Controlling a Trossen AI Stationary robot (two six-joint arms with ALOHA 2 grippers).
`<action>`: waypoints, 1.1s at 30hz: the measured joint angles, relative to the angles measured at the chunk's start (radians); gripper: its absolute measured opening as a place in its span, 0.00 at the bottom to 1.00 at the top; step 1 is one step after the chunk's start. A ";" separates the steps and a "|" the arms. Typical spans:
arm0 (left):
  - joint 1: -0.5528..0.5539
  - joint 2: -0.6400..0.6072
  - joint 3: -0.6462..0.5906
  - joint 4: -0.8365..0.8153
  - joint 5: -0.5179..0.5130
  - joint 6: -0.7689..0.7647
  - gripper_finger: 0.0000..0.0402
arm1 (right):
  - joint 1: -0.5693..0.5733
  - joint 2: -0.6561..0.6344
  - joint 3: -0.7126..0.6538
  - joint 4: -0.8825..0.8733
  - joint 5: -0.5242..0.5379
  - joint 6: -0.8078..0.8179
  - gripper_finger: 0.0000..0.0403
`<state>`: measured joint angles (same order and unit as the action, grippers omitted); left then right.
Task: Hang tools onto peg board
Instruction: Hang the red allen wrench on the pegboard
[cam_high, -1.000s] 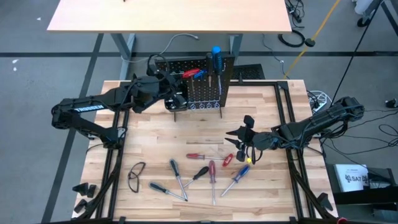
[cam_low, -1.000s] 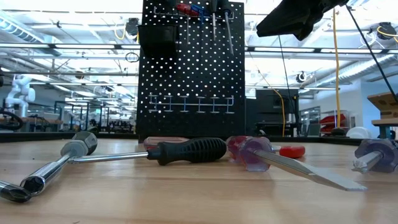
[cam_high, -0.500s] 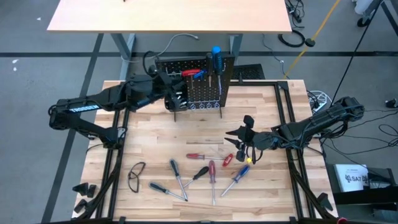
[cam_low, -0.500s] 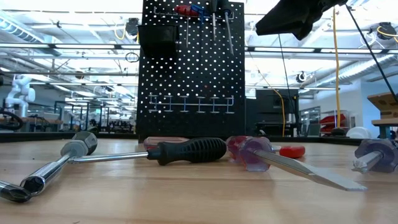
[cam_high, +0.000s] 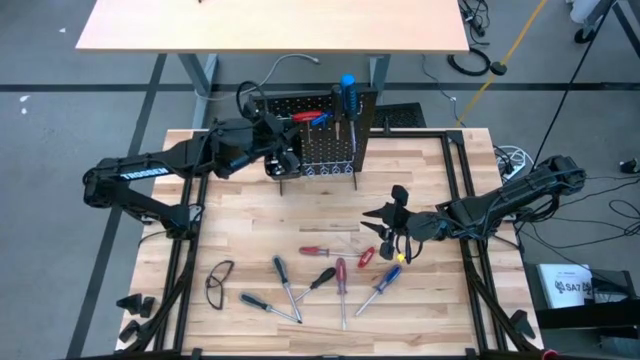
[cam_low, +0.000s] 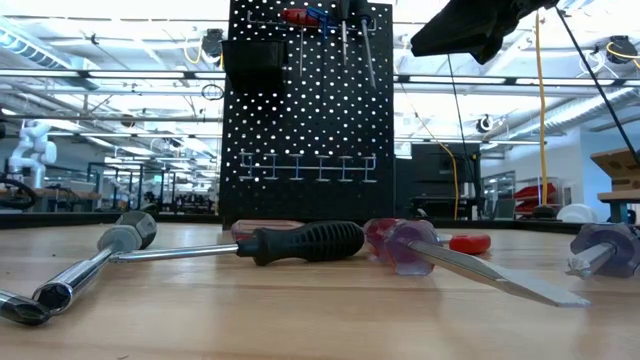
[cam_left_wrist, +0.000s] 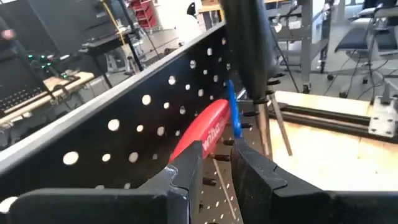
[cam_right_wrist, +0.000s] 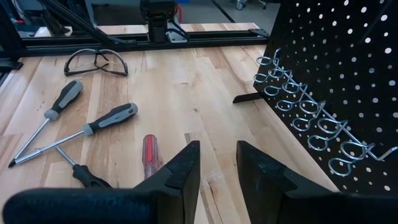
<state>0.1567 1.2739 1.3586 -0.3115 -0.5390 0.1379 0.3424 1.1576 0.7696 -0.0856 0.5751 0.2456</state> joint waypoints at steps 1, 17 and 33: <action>0.000 0.000 0.000 -0.002 -0.015 0.001 0.21 | 0.000 0.000 0.000 0.000 0.000 0.000 0.24; 0.039 0.000 0.000 -0.020 -0.064 0.036 0.21 | 0.000 0.000 0.000 -0.001 0.000 -0.002 0.24; 0.043 0.012 0.000 0.005 -0.065 0.058 0.21 | 0.000 0.000 0.000 -0.001 0.000 -0.001 0.24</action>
<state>0.2001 1.2855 1.3582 -0.3062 -0.6044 0.1956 0.3421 1.1580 0.7696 -0.0864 0.5751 0.2447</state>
